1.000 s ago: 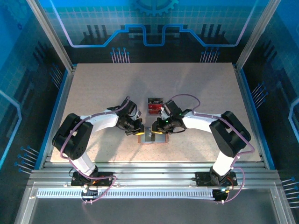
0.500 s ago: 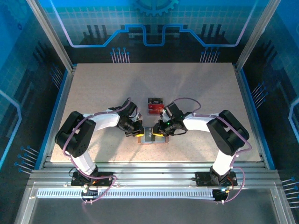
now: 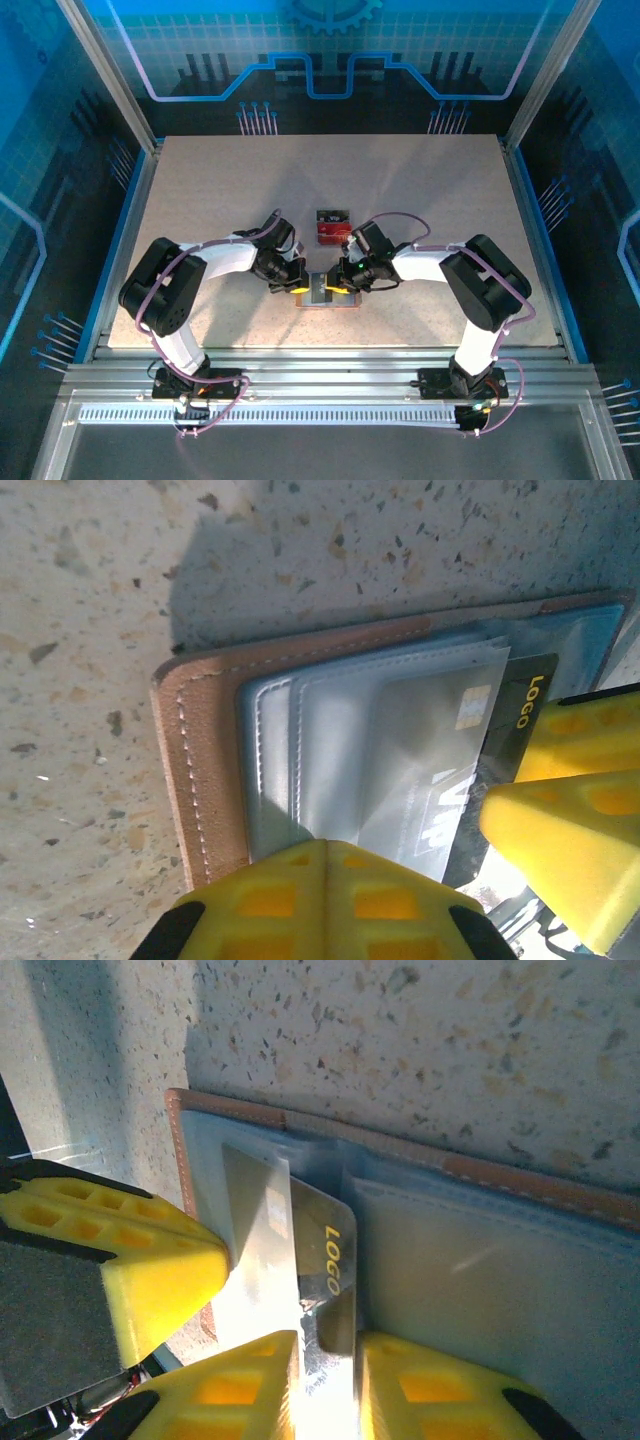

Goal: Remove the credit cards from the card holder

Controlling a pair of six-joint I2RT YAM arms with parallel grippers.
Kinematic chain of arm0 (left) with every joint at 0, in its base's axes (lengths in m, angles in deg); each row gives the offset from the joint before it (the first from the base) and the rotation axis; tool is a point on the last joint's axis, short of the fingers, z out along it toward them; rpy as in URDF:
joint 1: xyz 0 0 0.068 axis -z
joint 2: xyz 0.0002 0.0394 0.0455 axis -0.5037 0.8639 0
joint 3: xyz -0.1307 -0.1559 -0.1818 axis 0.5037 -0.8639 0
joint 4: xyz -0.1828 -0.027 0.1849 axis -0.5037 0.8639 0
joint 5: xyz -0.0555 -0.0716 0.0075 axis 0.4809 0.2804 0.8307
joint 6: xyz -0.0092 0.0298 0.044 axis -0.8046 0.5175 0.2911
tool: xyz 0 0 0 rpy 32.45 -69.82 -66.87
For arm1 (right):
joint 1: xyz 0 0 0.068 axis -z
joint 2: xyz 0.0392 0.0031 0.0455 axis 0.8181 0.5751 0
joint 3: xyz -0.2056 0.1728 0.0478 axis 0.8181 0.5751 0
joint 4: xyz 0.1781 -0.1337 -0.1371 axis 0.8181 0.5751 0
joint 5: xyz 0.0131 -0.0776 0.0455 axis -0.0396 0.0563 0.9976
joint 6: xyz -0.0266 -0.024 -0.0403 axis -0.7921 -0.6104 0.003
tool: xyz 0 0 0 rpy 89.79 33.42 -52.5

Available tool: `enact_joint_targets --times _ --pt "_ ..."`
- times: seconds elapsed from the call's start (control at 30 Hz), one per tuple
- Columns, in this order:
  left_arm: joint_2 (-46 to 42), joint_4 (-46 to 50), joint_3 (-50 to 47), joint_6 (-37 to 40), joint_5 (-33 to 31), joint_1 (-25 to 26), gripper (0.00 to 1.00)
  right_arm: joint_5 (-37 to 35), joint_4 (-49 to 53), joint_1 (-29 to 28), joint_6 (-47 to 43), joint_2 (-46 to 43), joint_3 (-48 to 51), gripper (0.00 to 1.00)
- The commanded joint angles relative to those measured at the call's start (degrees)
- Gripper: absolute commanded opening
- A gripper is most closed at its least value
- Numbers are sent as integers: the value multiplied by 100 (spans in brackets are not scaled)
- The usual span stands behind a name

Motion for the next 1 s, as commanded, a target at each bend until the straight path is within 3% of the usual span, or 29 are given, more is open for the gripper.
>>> enact_joint_targets --times 0.0,0.53,0.97 --pt "211 245 -58 109 -135 62 1 100 -127 62 96 -232 73 20" --pt "-17 331 62 74 -156 71 2 -477 1207 149 -472 -950 -182 2" --pt "-258 430 339 -22 -116 112 7 -662 1685 366 -686 -1627 -173 0"
